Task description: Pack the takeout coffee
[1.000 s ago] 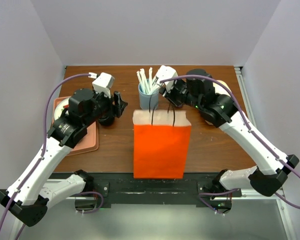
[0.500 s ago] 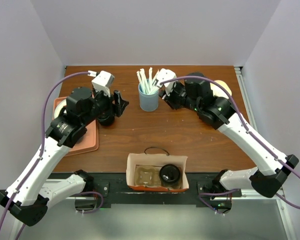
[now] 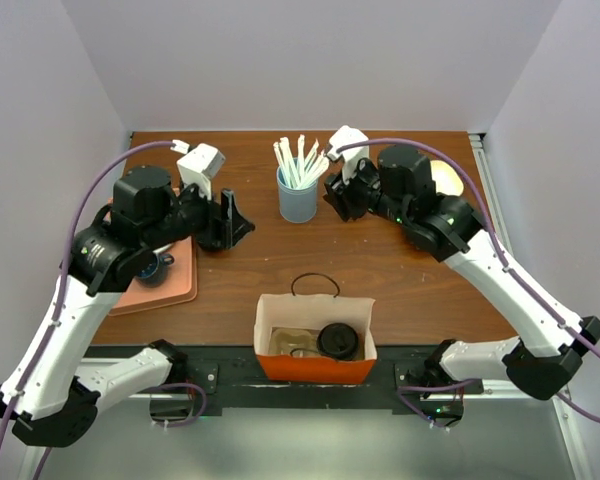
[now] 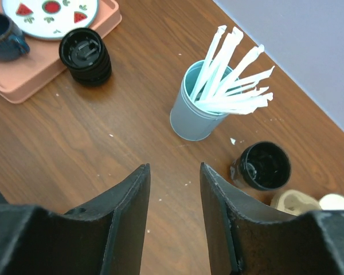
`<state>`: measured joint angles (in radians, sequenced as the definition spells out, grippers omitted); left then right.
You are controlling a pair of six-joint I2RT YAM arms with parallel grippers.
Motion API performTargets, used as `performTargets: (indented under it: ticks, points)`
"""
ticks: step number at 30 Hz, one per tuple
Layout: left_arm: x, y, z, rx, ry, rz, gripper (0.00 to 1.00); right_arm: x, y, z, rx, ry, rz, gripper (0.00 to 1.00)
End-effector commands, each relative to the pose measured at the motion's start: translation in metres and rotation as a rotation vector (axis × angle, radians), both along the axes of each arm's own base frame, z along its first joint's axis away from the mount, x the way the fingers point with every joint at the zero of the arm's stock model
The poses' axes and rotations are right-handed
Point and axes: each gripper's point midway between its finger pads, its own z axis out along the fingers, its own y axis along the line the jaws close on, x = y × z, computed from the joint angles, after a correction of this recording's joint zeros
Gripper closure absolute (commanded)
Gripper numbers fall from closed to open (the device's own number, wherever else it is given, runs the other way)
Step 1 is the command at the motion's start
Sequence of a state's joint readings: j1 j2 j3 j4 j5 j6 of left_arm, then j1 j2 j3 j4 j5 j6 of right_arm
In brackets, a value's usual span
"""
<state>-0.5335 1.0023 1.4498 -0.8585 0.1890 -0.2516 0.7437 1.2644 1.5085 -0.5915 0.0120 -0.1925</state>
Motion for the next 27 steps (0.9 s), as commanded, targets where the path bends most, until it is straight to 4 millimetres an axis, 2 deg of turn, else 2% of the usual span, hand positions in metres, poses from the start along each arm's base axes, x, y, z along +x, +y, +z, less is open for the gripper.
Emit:
performTargets:
  ticks: [1, 2, 3, 6, 9, 12, 16, 27]
  points:
    - [-0.063, -0.002, -0.020, -0.016, 0.285, -0.125, 0.32, -0.012, -0.011, 0.035, 0.147, 0.073, -0.093, 0.54]
    - [-0.077, 0.001, -0.025, -0.006, 0.354, -0.130, 0.32, -0.019, -0.010, 0.045, 0.203, 0.110, -0.102, 0.53]
    - [-0.087, -0.001, -0.020, -0.025, 0.381, -0.164, 0.32, -0.024, -0.012, 0.050, 0.224, 0.126, -0.103, 0.51]
    - [-0.118, -0.009, -0.014, -0.089, 0.505, -0.254, 0.32, -0.044, -0.016, 0.053, 0.274, 0.195, -0.089, 0.49]
    - [-0.127, -0.010, -0.003, -0.141, 0.523, -0.249, 0.27, -0.054, -0.021, 0.051, 0.285, 0.222, -0.091, 0.48]
    - [-0.128, -0.014, -0.004, -0.139, 0.542, -0.293, 0.27, -0.057, -0.025, 0.046, 0.281, 0.231, -0.101, 0.48]
    - [-0.123, -0.023, -0.014, -0.119, 0.586, -0.347, 0.33, -0.060, -0.032, 0.041, 0.277, 0.246, -0.133, 0.48]
    - [-0.112, -0.017, -0.049, -0.030, 0.619, -0.293, 0.34, -0.084, -0.048, 0.016, 0.352, 0.379, -0.220, 0.45]
